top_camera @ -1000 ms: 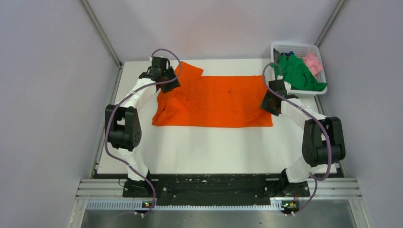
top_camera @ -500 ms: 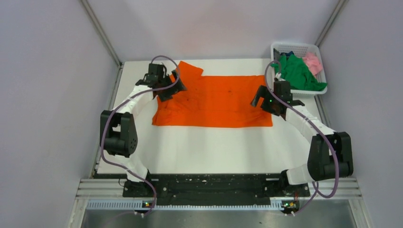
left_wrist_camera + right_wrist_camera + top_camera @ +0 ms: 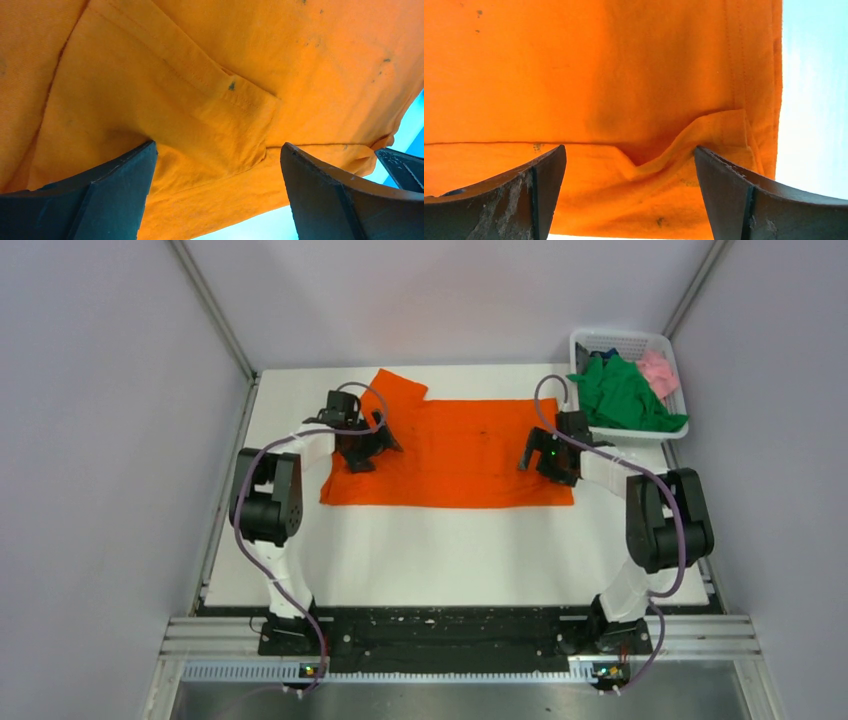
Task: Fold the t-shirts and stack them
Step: Fold the flattened tshirt in 1/3 of the way, then grab the side of the flattened tshirt furthest away from the robot with both arms
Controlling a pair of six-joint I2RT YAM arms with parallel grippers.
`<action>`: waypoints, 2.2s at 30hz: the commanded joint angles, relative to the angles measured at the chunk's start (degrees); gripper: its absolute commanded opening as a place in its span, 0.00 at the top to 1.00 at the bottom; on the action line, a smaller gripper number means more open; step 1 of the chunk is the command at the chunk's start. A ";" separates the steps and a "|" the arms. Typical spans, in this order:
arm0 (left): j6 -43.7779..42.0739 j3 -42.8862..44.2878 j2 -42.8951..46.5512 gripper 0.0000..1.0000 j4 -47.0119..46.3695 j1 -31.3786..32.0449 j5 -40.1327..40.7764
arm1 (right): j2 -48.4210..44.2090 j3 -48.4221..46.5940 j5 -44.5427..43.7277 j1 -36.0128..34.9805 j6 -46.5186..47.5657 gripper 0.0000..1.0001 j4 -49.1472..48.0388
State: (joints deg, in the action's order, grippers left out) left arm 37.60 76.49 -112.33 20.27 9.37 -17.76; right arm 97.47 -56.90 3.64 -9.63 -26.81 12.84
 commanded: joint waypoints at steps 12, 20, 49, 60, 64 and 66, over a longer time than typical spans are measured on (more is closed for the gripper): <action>2.24 -34.89 23.55 0.01 -5.13 0.27 4.28 | -16.37 20.01 3.75 -4.59 -1.57 0.01 7.33; 5.33 -48.47 39.27 0.01 -2.11 1.09 7.43 | -29.65 27.08 1.60 -10.92 -9.29 0.01 16.46; -0.56 -30.90 50.45 0.01 7.55 1.15 20.72 | -51.68 21.38 -11.22 -12.20 -10.04 0.01 20.44; -6.82 1.34 16.04 0.06 9.75 0.54 28.51 | -45.09 20.55 -17.00 -12.17 -6.20 0.01 15.73; -8.52 16.54 2.35 0.12 16.13 0.18 30.83 | -42.11 20.05 -18.46 -12.17 -5.47 0.01 14.73; -9.69 22.65 -3.36 0.15 17.76 0.13 31.78 | -40.95 19.91 -18.65 -12.17 -5.44 0.01 14.19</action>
State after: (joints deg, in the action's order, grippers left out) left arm 31.27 88.60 -107.53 33.19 9.96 10.15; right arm 55.00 -33.89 -12.16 -21.34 -33.56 30.09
